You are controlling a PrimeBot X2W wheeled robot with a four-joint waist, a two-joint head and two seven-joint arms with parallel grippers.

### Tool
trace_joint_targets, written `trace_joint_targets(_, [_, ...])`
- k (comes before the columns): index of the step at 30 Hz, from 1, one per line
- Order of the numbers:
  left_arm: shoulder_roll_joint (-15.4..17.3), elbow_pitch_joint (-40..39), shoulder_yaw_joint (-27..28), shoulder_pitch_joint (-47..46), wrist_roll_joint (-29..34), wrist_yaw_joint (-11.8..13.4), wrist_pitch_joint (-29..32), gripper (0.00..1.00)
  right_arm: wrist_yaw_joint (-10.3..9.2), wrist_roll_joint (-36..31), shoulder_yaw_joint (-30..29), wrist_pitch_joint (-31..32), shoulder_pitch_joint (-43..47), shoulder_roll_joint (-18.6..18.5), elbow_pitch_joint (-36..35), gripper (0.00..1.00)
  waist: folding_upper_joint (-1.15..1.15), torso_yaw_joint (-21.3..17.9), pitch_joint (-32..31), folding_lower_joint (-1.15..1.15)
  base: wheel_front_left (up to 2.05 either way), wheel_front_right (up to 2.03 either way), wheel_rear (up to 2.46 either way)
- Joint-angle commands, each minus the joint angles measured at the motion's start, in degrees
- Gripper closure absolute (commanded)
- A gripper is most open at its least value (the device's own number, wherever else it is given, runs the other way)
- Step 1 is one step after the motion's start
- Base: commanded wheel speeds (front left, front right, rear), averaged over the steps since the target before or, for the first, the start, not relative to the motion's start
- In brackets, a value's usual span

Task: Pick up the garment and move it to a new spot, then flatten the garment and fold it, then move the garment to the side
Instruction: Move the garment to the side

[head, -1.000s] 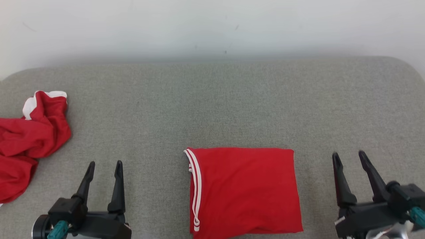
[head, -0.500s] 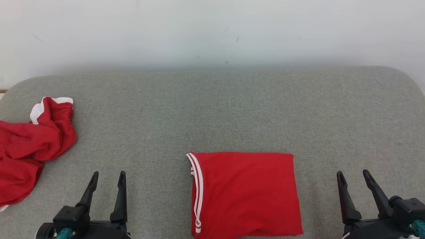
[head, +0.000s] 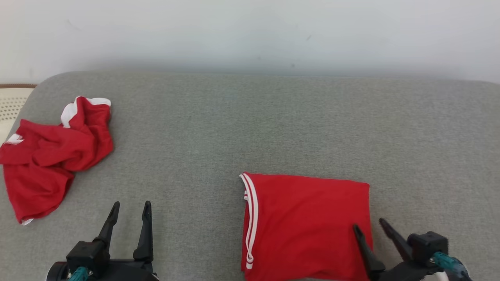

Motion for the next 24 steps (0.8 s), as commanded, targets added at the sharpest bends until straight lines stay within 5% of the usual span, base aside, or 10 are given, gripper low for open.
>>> trace_joint_targets(1, [-0.29, 0.26, -0.07, -0.02, -0.05, -0.05, -0.19, 0.0, -0.03, 0.75, 1.26, 0.28, -1.07, -0.53, 2.79, 0.0, 0.0, 1.8, 0.73, -0.01, 0.0, 0.0, 0.0])
trace_joint_targets(11, [-0.76, 1.01, 0.46, 0.09, -0.41, -0.19, -0.23, 0.0, -0.03, 3.79, 3.42, -0.85, -6.06, 0.62, 16.29, 0.0, 0.0, 3.57, 1.16, -0.01, 0.0, 0.0, 0.0])
trace_joint_targets(12, [-0.76, 0.95, 0.58, 0.17, -0.35, -0.12, -0.23, 0.0, -0.03, 3.95, 3.65, -0.67, -6.4, 0.7, 17.17, 0.62, 0.0, 3.5, 1.14, -0.01, 0.0, 0.0, 0.0])
trace_joint_targets(13, [-0.73, 0.86, 0.74, 0.25, -0.3, -0.06, -0.23, 0.0, -0.03, 4.38, 3.9, -0.72, -6.79, 0.84, 17.74, 1.0, 0.0, 3.35, 1.17, -0.01, 0.0, 0.0, 0.0])
trace_joint_targets(24, [-0.52, -0.85, 1.98, -0.44, -0.17, -0.15, -0.24, 0.0, -0.05, 3.91, 4.12, -2.32, -8.36, -2.07, 17.42, 1.0, 0.0, -1.91, 2.88, -0.01, 0.0, 0.0, 0.0])
